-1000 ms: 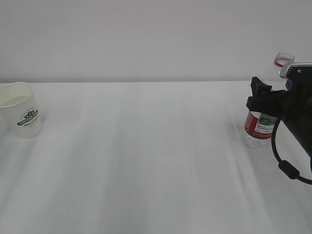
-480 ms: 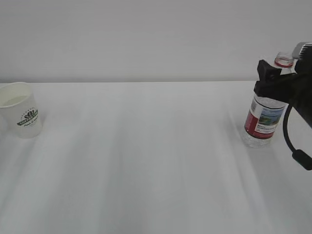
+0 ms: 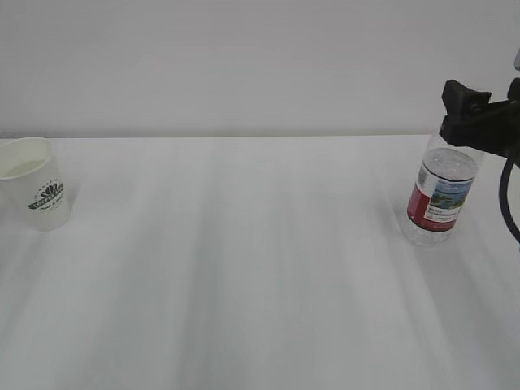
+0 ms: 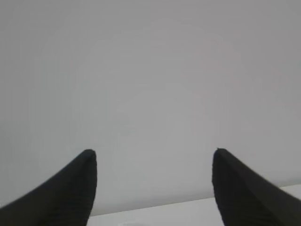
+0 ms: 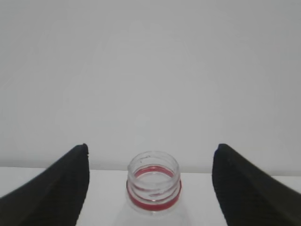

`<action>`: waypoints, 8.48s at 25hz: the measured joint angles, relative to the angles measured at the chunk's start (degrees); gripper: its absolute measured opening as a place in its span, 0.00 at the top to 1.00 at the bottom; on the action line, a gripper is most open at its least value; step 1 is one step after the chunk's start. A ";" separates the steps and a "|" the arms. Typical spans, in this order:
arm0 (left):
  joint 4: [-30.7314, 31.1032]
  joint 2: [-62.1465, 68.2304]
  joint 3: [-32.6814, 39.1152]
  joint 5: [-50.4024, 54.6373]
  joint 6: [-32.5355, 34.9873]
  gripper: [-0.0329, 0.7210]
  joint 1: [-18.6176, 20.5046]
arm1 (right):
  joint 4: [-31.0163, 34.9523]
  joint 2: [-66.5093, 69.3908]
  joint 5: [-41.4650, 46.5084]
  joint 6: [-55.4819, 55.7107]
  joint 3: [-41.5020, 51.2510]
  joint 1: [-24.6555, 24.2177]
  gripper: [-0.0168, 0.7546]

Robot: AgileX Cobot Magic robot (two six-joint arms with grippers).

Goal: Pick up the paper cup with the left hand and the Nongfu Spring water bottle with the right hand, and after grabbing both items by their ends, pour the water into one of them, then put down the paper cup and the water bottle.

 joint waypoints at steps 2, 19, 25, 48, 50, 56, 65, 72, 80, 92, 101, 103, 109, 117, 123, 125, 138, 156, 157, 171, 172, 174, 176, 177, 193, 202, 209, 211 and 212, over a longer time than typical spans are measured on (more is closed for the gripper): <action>-0.09 -2.79 0.18 2.93 0.00 0.22 0.00 | 0.10 -1.39 1.96 -0.63 0.13 0.00 0.19; -0.09 -25.86 0.27 21.43 -0.15 0.25 0.00 | 0.12 -17.47 16.50 -2.65 1.54 0.00 0.19; 3.83 -32.63 0.45 25.45 -5.30 0.25 -0.09 | 0.12 -21.45 23.59 -3.15 1.59 0.00 0.21; 16.52 -51.20 -0.62 39.40 -20.65 0.26 -0.09 | 15.16 -44.58 34.25 -26.15 7.43 0.00 0.28; 17.38 -52.84 -1.85 42.18 -22.22 0.26 -0.09 | 16.82 -46.39 35.53 -29.13 7.43 0.00 0.28; 17.64 -56.14 -5.19 48.53 -23.09 0.26 -0.90 | 25.56 -51.99 39.36 -40.34 7.43 0.00 0.28; 17.64 -60.65 -5.80 56.07 -23.21 0.26 -8.98 | 36.22 -57.87 41.49 -51.35 8.28 0.00 0.28; 17.54 -65.02 -8.21 66.25 -23.21 0.26 -12.53 | 38.05 -61.49 43.48 -53.25 8.48 0.00 0.28; 16.58 -66.00 -11.31 73.63 -23.21 0.26 -12.56 | 38.27 -62.43 44.89 -53.81 8.48 0.00 0.29; -4.75 -66.13 -17.19 87.85 3.56 0.26 -12.56 | 38.87 -62.43 45.67 -54.84 8.48 0.00 0.28; -15.79 -66.13 -21.80 106.43 12.64 0.26 -12.56 | 39.84 -62.43 45.80 -54.84 8.48 0.00 0.29; -16.35 -66.25 -22.32 108.89 12.78 0.26 -12.56 | 40.10 -62.43 45.80 -54.84 8.48 0.00 0.29; -19.36 -66.25 -22.44 114.65 12.82 0.26 -12.32 | 30.96 -62.43 47.13 -48.56 8.48 0.00 0.29; -21.38 -66.25 -22.44 116.62 12.82 0.26 -11.30 | -2.21 -62.67 55.73 -15.67 8.48 0.00 0.35; -21.76 -66.25 -22.44 118.55 12.82 0.26 -11.30 | -13.62 -66.19 70.27 -4.03 3.74 0.00 0.37; -21.76 -66.25 -22.44 118.56 12.82 0.26 -11.30 | -15.56 -67.87 74.93 -1.91 1.84 0.00 0.37; -22.04 -66.25 -22.44 120.80 12.91 0.26 -11.30 | -21.39 -81.22 96.70 6.72 0.80 0.00 0.37; -21.03 -66.25 -14.92 124.20 12.91 0.26 -11.30 | -21.28 -83.14 111.60 9.13 -0.31 0.00 0.37; -20.93 -66.25 -14.38 124.00 12.91 0.26 -11.30 | -21.28 -83.14 112.25 9.13 0.20 0.00 0.37; -20.18 -66.25 -13.74 122.74 12.91 0.26 -11.30 | -21.28 -83.14 113.42 9.21 0.90 0.00 0.37; -20.18 -66.38 -13.74 122.60 12.91 0.26 -11.30 | -21.28 -83.39 113.42 9.21 0.90 0.00 0.37; -20.18 -67.59 -13.74 122.60 12.95 0.26 -11.30 | -21.28 -84.44 113.42 9.21 0.90 0.00 0.37; -20.18 -69.38 -13.74 122.60 12.95 0.26 -11.30 | -21.38 -85.70 113.55 9.21 0.90 0.00 0.37; -20.18 -69.38 -13.74 122.27 12.95 0.26 -11.30 | -21.38 -85.89 113.55 9.25 0.90 0.00 0.37; -20.18 -69.26 -13.53 122.15 12.95 0.26 -13.23 | -21.38 -85.97 113.62 9.35 0.90 0.00 0.36; -20.18 -69.26 -13.53 122.15 12.85 0.26 -13.45 | -21.38 -85.97 113.62 9.35 0.90 0.00 0.16; -20.18 -69.26 -13.53 122.15 12.85 0.27 -13.45 | -21.38 -85.97 113.62 9.35 0.90 0.00 0.21; -20.18 -69.26 -13.53 122.15 12.85 0.27 -13.45 | -21.38 -85.97 113.62 9.35 0.90 0.00 0.25; -20.18 -69.26 -13.53 122.15 12.85 0.27 -13.45 | -21.38 -85.97 113.62 9.35 0.90 0.00 0.26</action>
